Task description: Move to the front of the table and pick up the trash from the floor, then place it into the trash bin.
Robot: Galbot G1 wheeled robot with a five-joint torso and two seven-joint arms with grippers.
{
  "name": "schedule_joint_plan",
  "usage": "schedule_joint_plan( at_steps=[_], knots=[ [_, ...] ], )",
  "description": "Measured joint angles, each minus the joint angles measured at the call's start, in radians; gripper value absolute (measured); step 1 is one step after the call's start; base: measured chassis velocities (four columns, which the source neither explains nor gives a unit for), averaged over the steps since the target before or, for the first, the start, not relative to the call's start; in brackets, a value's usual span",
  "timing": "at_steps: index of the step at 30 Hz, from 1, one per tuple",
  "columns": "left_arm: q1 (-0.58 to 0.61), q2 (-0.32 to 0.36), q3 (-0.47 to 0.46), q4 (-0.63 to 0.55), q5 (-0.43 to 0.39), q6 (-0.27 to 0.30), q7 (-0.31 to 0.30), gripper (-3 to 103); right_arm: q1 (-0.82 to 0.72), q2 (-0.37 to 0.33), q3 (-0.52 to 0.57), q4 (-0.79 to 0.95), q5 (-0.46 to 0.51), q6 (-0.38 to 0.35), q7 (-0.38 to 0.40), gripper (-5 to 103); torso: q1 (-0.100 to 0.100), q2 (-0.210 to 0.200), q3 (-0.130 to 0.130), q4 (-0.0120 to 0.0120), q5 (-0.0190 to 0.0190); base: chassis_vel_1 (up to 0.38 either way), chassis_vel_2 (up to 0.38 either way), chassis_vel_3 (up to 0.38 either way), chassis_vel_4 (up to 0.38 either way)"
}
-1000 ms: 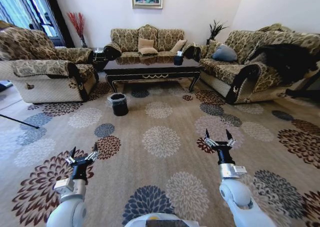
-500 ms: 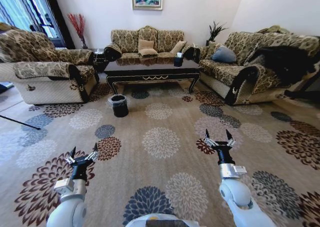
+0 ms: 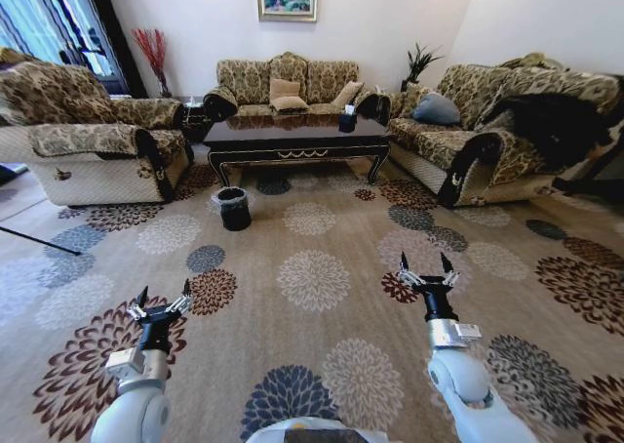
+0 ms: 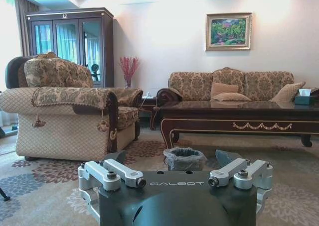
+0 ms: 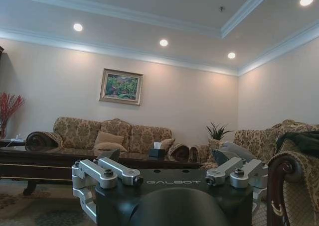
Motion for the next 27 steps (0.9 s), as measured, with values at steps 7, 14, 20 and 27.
schedule_joint_plan(
  at_steps=[7, 14, 20, 27],
  knots=[
    [0.0, 0.0, 0.0, 0.0, 0.0, 0.0, 0.0, 100, 0.0, 0.0, 0.0, 0.0, 0.0, 0.0, 0.0, 100, 0.01, 0.027, 0.017, 0.0, 0.0, 0.0, 0.0, 0.0, 0.0],
    [0.0, 0.0, 0.0, 0.0, 0.0, 0.0, 0.0, 100, 0.0, 0.0, 0.0, 0.0, 0.0, 0.0, 0.0, 100, 0.021, 0.056, 0.035, 0.0, 0.0, 0.0, 0.0, 0.0, 0.0],
    [0.0, 0.0, 0.0, 0.0, 0.0, 0.0, 0.0, 100, 0.0, 0.0, 0.0, 0.0, 0.0, 0.0, 0.0, 100, 0.031, 0.083, 0.052, 0.0, 0.0, 0.0, 0.0, 0.0, 0.0],
    [0.0, 0.0, 0.0, 0.0, 0.0, 0.0, 0.0, 100, 0.0, 0.0, 0.0, 0.0, 0.0, 0.0, 0.0, 100, 0.041, 0.107, 0.066, 0.0, 0.0, 0.0, 0.0, 0.0, 0.0]
  ],
)
